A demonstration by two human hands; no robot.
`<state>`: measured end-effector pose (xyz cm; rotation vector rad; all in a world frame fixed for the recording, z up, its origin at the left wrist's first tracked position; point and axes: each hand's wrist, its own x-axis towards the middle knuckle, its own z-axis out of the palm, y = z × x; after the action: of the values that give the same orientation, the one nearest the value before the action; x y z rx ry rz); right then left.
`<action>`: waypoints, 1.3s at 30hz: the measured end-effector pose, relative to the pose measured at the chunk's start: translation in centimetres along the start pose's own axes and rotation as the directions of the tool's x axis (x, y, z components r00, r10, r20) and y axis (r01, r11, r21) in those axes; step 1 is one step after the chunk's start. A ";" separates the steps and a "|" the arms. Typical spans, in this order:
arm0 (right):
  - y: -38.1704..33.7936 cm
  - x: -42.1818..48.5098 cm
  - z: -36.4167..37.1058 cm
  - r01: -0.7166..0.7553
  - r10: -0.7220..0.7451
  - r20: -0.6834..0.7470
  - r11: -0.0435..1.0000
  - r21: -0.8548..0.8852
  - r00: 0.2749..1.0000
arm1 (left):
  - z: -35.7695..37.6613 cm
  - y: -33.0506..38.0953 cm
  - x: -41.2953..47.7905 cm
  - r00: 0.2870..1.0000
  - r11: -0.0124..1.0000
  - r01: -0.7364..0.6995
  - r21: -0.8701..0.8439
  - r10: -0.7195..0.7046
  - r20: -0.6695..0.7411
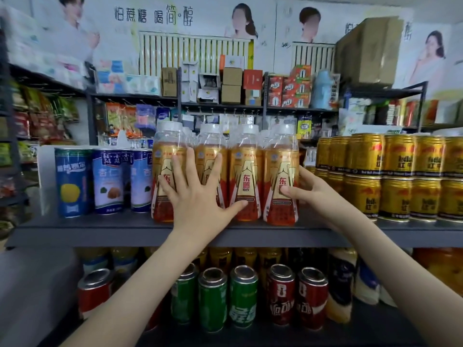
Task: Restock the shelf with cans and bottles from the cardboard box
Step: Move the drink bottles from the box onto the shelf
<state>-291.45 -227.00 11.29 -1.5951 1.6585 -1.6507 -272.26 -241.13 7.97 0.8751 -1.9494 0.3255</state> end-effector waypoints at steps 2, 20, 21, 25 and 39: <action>0.4 0.2 -0.3 -0.004 0.003 -0.008 0.999 -0.039 1.000 | 0.1 0.1 0.1 1.000 1.000 0.001 0.015 -0.001 -0.001; 0.0 -0.2 1.5 0.044 -0.137 -0.189 0.902 -0.429 0.972 | -0.1 1.3 -0.1 0.997 0.999 0.016 0.029 -0.019 0.081; 0.2 -0.5 1.7 0.066 -0.183 -0.203 0.876 -0.478 0.962 | -0.2 1.3 -0.4 0.996 1.000 0.015 0.020 -0.017 0.084; 0.8 -2.9 3.6 0.188 -0.430 -0.179 0.682 -0.706 0.885 | -0.2 0.8 -2.5 0.999 0.996 0.001 -0.091 0.003 0.040; 10.8 -15.9 27.2 0.586 -0.411 0.444 0.708 -0.394 0.796 | -4.6 -9.8 -28.7 0.942 0.956 0.274 -0.105 -0.244 0.232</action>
<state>-268.91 -230.41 -13.01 -2.6341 1.6508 -1.0560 -253.76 -232.85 -15.04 1.1002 -1.9953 -0.0610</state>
